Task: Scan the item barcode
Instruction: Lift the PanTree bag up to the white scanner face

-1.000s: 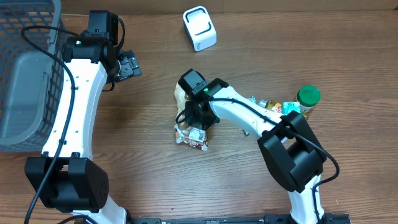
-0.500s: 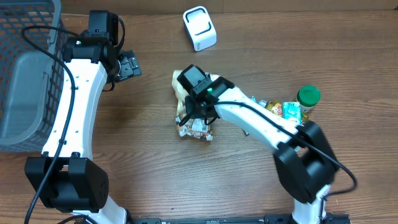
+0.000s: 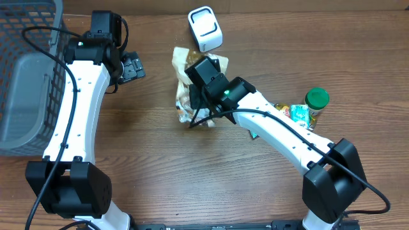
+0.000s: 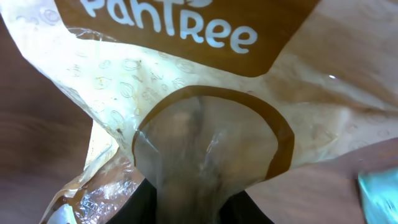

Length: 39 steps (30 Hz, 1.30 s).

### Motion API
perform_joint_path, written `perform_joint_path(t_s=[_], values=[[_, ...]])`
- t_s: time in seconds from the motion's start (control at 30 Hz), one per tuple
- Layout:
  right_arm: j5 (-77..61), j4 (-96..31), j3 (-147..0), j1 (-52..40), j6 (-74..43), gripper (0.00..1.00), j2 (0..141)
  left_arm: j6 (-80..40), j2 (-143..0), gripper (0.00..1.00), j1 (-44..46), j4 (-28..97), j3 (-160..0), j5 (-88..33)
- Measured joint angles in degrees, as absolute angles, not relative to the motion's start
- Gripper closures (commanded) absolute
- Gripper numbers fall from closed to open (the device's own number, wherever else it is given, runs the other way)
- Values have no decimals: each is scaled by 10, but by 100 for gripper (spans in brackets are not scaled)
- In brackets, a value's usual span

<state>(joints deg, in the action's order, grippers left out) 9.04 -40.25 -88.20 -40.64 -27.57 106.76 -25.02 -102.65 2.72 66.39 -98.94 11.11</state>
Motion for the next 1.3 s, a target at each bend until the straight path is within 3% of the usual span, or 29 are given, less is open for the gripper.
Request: perform_joint_path(t_s=[0.4, 0.57, 1.0, 1.3], values=[[99, -344, -985, -417, -118, 96, 995, -250, -1027, 1, 27, 664, -989, 111], [115, -233, -999, -403, -60, 96, 975, -250, -1027, 1, 27, 664, -989, 111], [99, 13, -998, -296, -45, 96, 1133, -250, -1027, 0, 27, 663, -989, 111], [93, 283, -998, -263, -164, 96, 1274, -250, -1027, 0, 27, 663, -989, 111]])
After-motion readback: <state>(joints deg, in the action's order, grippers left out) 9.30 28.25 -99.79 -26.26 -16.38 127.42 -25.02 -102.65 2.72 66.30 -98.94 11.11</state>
